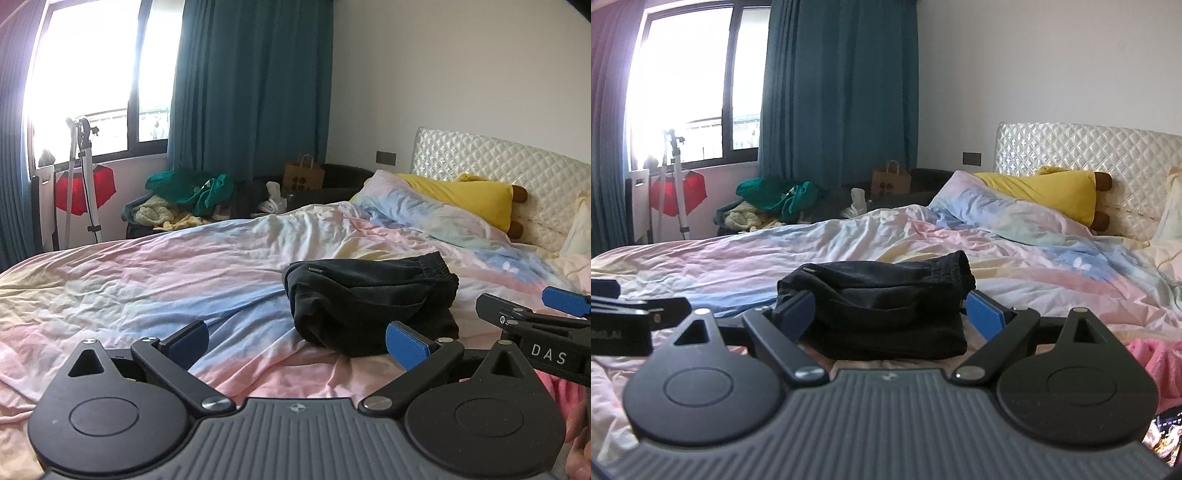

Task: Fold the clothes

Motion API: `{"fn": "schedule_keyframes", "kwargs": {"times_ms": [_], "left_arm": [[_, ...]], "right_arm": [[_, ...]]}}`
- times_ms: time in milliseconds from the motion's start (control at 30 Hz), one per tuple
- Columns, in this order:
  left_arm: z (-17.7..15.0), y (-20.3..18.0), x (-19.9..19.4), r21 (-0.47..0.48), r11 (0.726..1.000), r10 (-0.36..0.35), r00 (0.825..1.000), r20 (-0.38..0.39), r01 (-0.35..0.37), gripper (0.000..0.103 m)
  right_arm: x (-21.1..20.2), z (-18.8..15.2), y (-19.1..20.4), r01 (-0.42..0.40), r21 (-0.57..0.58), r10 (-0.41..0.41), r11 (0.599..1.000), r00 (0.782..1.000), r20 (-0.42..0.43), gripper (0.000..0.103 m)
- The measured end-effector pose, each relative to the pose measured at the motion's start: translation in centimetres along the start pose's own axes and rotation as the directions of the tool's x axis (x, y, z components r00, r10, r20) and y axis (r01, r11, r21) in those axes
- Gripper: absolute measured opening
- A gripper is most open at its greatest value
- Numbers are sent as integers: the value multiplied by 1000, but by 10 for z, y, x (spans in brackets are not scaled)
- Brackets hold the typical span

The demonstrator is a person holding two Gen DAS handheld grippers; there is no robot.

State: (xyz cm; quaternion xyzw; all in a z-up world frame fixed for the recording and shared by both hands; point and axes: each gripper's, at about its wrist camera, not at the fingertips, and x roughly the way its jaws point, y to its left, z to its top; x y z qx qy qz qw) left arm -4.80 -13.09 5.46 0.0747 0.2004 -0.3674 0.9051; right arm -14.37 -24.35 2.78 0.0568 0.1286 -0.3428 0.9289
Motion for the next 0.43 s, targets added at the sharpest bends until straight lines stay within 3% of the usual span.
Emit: {"fn": "schedule_keyframes", "kwargs": {"times_ms": [433], "left_arm": [[-1,-2,-5,2,1000,20,1000,3,-20,103]], "right_arm": [[1,-1,-1,3,8,-3,1000,1000,-19,91]]}}
